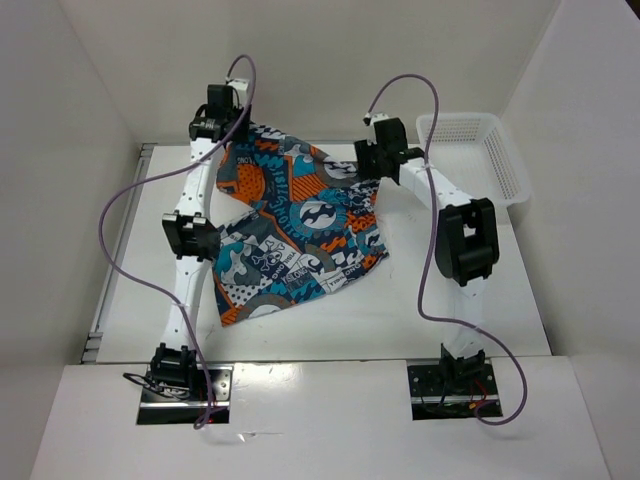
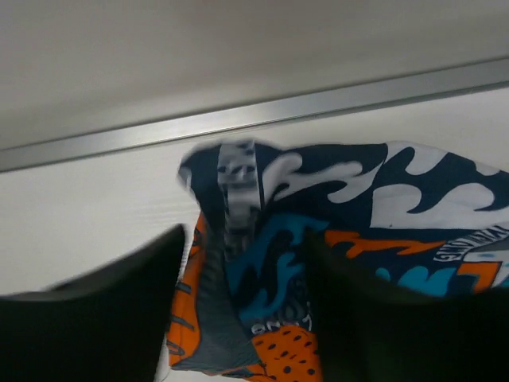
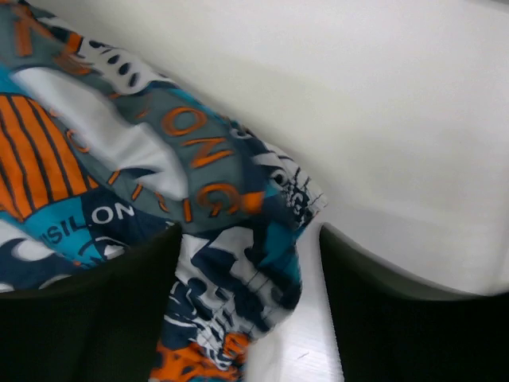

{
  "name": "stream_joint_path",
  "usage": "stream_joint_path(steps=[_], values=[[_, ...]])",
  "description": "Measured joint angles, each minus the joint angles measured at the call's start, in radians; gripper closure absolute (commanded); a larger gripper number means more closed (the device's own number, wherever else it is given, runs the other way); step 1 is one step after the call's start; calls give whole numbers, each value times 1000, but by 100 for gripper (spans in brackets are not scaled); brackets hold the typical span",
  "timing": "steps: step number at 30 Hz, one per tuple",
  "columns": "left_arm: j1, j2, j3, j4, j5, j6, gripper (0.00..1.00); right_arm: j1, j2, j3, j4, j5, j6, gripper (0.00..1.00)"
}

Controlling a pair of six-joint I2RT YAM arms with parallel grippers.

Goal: Fold and stack the shorts
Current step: Flatten the shorts out, then fold the shorts

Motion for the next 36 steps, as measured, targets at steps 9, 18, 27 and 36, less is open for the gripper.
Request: stream_joint_path(steps=[9, 18, 27, 36], values=[[43, -47, 18, -160, 45, 0, 1, -1, -19, 13, 2, 18, 31, 8], [119, -742, -1069, -246, 85, -2, 4, -1, -325, -354, -175, -77, 39, 10], [97, -677, -1374, -154, 87, -2, 5, 3, -290, -478, -264, -173, 121, 13], [117, -665, -1484, -3, 40, -3, 35, 5, -266, -567, -266, -192, 178, 36]])
